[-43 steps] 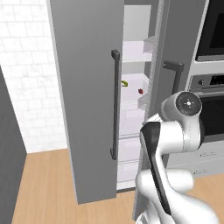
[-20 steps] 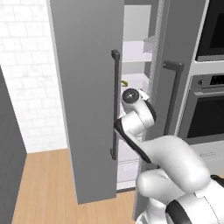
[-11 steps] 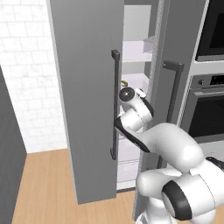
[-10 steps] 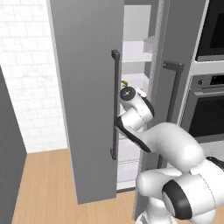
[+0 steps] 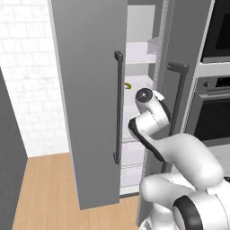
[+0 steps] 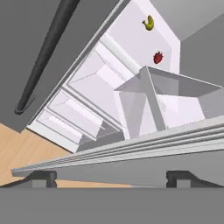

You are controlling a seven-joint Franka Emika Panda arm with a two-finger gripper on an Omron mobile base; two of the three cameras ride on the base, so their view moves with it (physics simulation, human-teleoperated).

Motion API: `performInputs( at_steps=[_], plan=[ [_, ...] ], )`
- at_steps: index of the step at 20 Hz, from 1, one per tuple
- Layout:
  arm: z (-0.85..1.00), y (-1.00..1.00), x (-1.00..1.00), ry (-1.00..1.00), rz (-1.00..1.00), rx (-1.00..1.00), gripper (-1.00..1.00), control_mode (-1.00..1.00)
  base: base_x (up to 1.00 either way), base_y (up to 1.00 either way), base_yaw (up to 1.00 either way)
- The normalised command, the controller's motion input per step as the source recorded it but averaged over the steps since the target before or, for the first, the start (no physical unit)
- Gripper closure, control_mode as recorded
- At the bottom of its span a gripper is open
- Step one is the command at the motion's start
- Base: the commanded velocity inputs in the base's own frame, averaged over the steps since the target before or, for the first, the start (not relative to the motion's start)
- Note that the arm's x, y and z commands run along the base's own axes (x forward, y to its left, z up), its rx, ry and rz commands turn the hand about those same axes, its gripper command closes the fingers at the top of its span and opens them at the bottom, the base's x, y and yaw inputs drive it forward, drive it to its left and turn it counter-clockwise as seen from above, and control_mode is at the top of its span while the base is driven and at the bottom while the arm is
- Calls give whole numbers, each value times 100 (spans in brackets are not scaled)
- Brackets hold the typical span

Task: Take the strawberry from the fridge and place it on top of the pancake, located on the dining counter.

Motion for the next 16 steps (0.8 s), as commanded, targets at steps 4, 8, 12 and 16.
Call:
performInputs(
  at_steps=[4, 8, 12, 16],
  plan=[
    [0, -22, -22, 0, -2, -1, -100, -100, 0, 0, 0],
    [0, 92, 0, 0, 14, -20, -100, -100, 0, 0, 0],
    [0, 74, 9, 1, 8, -19, -100, -100, 0, 0, 0],
    [0, -1, 69, 18, -8, -4, -100, -100, 0, 0, 0]
  ],
)
